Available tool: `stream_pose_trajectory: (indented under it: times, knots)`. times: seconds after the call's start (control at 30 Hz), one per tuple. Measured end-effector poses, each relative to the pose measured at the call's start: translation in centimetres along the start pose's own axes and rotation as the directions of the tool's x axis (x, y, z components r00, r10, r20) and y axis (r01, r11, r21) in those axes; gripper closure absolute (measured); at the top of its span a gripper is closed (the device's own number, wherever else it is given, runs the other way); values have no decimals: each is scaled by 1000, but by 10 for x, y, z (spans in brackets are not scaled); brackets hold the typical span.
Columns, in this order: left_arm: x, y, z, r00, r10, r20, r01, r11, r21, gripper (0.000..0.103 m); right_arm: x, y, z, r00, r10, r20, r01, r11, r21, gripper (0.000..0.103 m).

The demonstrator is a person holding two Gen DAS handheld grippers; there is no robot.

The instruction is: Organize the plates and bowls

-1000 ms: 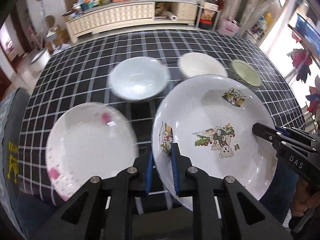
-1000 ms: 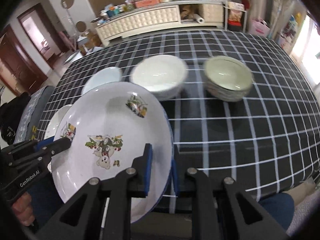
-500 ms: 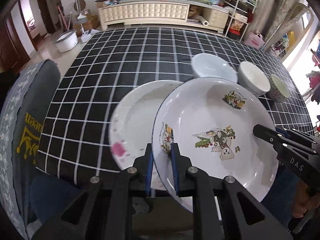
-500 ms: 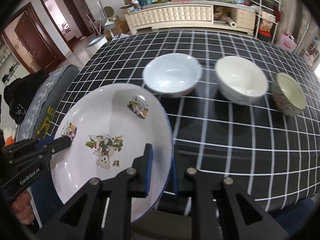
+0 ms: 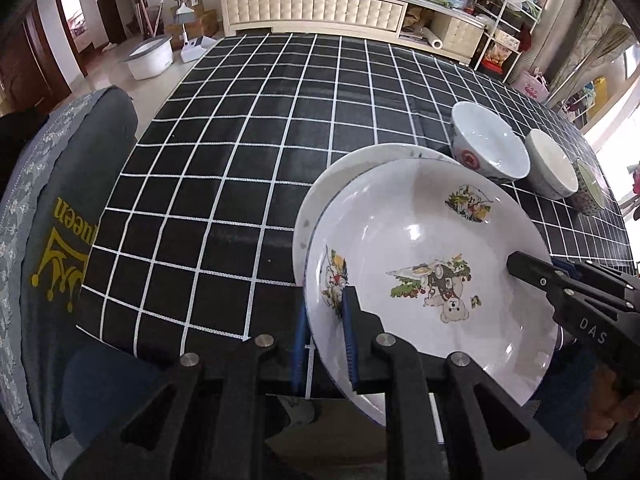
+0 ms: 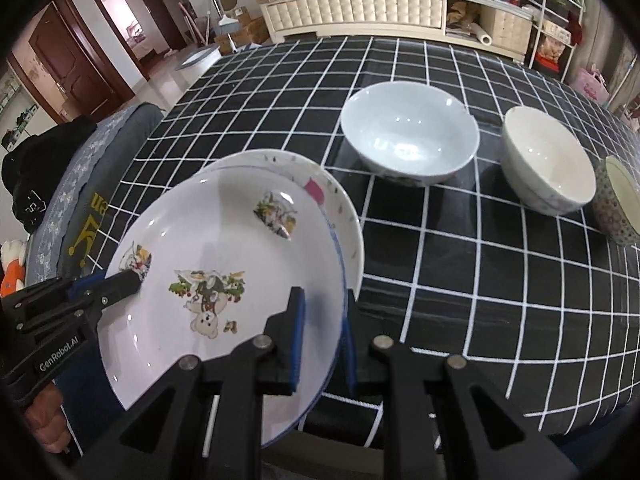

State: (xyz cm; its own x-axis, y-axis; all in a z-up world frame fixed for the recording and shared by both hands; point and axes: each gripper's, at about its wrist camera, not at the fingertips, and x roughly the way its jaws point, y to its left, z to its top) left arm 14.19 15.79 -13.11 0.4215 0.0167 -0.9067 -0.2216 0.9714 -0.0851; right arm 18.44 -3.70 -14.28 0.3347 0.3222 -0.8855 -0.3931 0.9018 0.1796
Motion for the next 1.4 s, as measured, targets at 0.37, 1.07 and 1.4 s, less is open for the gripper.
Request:
stream_pose_trajectory:
  times: [0.37, 1.07, 1.4]
  knots:
    - [25, 11, 6, 999, -7, -40, 5, 999, -40, 87, 18, 9, 7, 999, -23, -38, 21, 999, -45, 83]
    - [20, 9, 12, 1000, 22, -3, -22, 999, -27, 78, 8, 3, 11, 999, -17, -37, 16, 999, -47, 82]
    - [-6, -13, 15, 999, 8, 54, -10, 1000, 26, 68, -23, 0, 9, 997, -60, 55, 64, 995, -70, 55]
